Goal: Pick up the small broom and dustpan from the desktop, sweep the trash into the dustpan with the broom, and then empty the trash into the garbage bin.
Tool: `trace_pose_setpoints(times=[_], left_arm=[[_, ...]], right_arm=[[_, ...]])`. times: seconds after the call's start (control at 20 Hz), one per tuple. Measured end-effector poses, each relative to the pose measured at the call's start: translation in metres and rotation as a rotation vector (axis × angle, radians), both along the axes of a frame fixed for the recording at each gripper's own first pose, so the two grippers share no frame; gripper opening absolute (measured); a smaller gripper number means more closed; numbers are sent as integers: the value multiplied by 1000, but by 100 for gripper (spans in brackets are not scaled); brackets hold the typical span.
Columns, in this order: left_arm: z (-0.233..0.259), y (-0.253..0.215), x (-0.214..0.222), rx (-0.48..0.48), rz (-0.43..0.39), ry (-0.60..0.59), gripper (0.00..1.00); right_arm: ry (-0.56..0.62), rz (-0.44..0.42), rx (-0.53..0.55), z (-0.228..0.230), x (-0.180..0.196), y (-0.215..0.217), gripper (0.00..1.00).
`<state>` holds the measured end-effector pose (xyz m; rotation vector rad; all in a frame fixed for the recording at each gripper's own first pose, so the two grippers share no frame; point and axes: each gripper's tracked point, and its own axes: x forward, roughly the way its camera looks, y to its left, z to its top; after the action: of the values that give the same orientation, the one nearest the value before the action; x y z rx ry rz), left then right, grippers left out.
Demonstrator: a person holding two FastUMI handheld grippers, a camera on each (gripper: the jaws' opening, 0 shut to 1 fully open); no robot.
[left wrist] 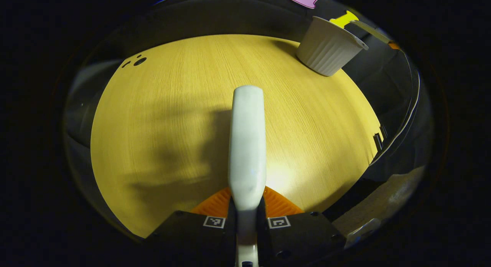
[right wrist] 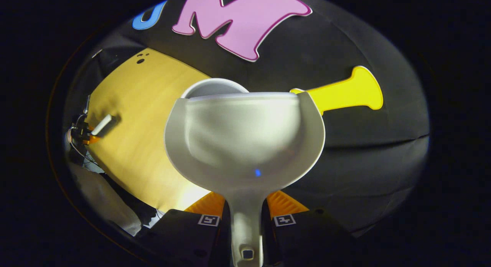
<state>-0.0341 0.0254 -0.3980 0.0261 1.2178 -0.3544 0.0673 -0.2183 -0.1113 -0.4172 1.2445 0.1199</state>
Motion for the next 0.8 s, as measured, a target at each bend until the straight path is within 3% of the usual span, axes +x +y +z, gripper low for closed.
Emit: trace_pose_setpoints(times=[0.4, 0.8], left_arm=[[3, -7, 13, 42, -11, 0, 26], [5, -2, 27, 106, 3, -10, 26]], right_arm=[[-8, 122, 175, 0, -88, 103, 34], [108, 103, 341, -95, -164, 186, 36]])
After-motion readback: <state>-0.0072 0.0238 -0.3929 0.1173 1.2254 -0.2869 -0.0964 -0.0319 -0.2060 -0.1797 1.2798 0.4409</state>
